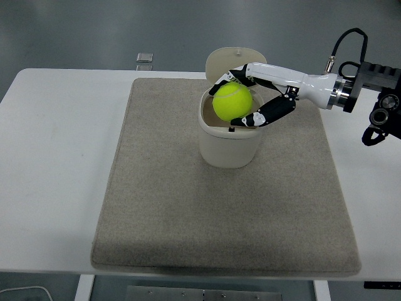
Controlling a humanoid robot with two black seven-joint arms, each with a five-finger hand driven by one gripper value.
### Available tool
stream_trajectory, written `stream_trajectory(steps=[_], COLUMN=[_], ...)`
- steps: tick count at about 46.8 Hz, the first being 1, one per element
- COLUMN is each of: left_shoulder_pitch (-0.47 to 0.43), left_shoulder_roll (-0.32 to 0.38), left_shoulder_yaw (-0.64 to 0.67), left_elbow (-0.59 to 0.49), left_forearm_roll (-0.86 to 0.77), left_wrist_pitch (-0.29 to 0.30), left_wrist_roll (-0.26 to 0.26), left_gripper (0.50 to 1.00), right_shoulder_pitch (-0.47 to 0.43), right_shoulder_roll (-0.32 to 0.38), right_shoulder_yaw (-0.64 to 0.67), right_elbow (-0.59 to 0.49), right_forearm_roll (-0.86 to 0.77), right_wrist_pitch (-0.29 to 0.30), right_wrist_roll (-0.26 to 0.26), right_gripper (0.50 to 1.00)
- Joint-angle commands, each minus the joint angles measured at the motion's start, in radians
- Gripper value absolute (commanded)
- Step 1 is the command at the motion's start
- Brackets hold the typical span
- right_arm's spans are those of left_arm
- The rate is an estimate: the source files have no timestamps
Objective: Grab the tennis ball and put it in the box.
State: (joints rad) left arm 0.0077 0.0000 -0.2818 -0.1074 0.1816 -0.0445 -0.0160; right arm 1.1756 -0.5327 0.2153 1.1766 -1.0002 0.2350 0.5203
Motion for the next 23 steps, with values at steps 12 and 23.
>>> stream_trajectory(steps=[12,23], left_shoulder_pitch=[0.0,0.0], left_shoulder_roll=[0.0,0.0], left_shoulder_yaw=[0.0,0.0], left_elbow=[0.0,0.0], left_forearm_roll=[0.001,0.001], left_wrist_pitch=[0.0,0.0], left_wrist_roll=[0.001,-0.001], left_gripper=[0.992,0.992], right_shoulder_pitch=[-0.005,-0.013], right_shoulder_roll=[0.002,0.002], right_shoulder_yaw=[-0.024,-0.025], right_elbow=[-0.025,-0.028], right_forearm_roll=[0.003,0.005], right_wrist_pitch=[-0.002,-0.002], right_wrist_roll=[0.001,0.001], right_gripper=[0.637,0.731])
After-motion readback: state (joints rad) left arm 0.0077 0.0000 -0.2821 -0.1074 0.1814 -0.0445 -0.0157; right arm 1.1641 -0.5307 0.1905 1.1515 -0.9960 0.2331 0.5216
